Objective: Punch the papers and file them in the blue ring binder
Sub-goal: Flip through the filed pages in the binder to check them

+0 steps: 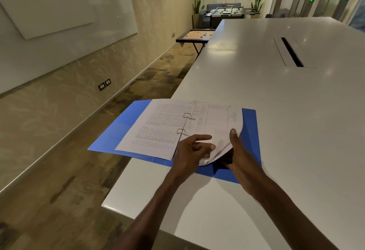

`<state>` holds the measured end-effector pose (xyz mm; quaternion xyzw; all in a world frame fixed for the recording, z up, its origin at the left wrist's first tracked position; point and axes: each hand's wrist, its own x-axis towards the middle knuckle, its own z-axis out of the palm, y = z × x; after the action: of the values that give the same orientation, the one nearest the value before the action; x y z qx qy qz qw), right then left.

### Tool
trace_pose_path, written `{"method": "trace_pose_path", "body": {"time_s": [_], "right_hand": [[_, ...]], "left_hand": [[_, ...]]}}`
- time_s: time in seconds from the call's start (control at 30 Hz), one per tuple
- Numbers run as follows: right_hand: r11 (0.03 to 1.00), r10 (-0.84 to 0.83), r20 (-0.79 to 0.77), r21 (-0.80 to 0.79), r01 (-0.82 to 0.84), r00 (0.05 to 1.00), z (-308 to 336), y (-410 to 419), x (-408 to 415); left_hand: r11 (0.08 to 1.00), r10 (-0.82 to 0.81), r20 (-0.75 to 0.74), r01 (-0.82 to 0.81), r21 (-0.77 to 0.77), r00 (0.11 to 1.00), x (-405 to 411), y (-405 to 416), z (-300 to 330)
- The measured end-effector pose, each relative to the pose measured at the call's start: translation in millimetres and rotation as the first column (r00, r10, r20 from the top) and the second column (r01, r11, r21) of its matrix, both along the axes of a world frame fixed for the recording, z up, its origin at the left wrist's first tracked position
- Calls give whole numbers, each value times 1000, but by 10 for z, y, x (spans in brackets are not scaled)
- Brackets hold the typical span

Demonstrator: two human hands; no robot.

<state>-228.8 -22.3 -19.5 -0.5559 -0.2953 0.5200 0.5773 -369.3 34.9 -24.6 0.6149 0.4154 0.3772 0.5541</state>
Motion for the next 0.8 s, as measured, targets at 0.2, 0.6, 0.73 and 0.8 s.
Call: {"method": "trace_pose_path", "body": {"time_s": [0.2,0.6,0.73,0.8], "right_hand": [[1000,-13,24,4,13,1000,40,-19,-32],[1000,-5,118,-11,7,993,-25,-46,-75],[997,-34,184,-59,46,982,-64,-20,-55],[994,-59,212,-78,77,975,-74,-14,-51]], "left_hand": [[993,115,-46,-116,-8,992,30,20,-37],[932,323,53,-327,156,945,-193,137,355],[852,492,226,-519,75,841,-508,189,499],[804,564,300,-595,16,770,-690,229,511]]}}
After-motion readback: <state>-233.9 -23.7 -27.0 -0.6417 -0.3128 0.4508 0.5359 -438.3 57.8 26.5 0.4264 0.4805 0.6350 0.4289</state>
